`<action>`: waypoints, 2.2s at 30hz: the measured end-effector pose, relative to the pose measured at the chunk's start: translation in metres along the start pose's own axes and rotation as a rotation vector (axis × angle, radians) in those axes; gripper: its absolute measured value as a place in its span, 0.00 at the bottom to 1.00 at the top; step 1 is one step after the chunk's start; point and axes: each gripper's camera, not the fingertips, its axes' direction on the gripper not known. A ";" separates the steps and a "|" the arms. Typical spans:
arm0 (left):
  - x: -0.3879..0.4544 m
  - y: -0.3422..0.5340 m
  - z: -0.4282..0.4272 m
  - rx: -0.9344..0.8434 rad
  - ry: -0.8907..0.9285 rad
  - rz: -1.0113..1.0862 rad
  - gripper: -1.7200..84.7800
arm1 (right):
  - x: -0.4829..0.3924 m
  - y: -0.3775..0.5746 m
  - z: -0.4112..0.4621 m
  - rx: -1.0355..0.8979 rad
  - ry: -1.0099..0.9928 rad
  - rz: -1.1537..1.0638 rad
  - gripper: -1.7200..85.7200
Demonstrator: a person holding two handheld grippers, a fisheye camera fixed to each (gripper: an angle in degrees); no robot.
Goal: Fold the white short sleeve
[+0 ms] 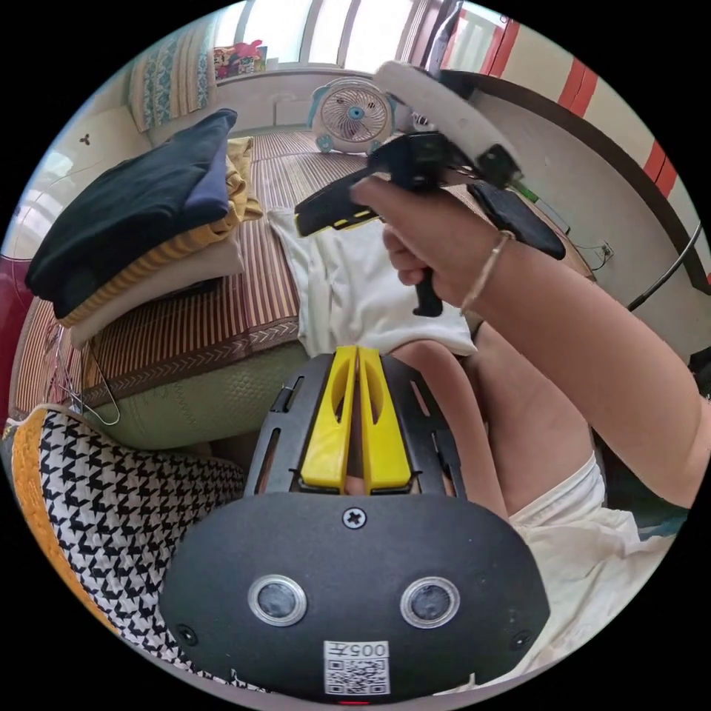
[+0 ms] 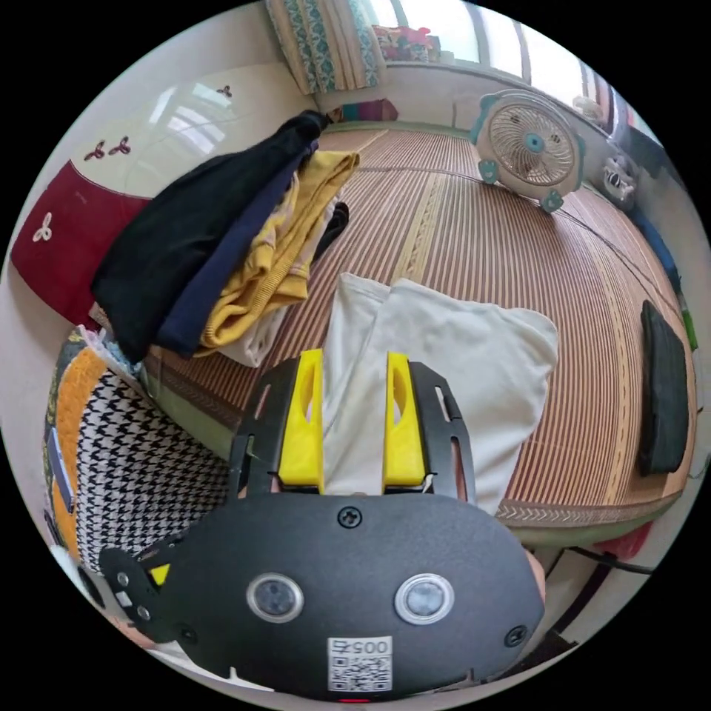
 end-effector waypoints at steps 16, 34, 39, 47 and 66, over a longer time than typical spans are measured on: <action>-0.011 -0.016 0.020 -0.025 -0.028 -0.050 0.11 | 0.061 0.032 0.008 0.040 -0.106 0.136 0.06; 0.008 -0.019 0.031 -0.049 -0.024 0.002 0.06 | 0.071 0.063 -0.030 0.228 -0.207 0.069 0.01; 0.016 -0.013 0.000 0.054 -0.054 0.022 0.05 | 0.059 0.060 -0.052 0.306 -0.239 0.000 0.01; -0.009 -0.006 0.040 -0.077 -0.039 -0.076 0.07 | 0.032 0.047 0.003 0.071 -0.253 -0.061 0.07; -0.042 0.037 0.025 0.063 -0.021 -0.264 0.10 | 0.074 0.286 -0.057 0.270 -0.003 0.111 0.15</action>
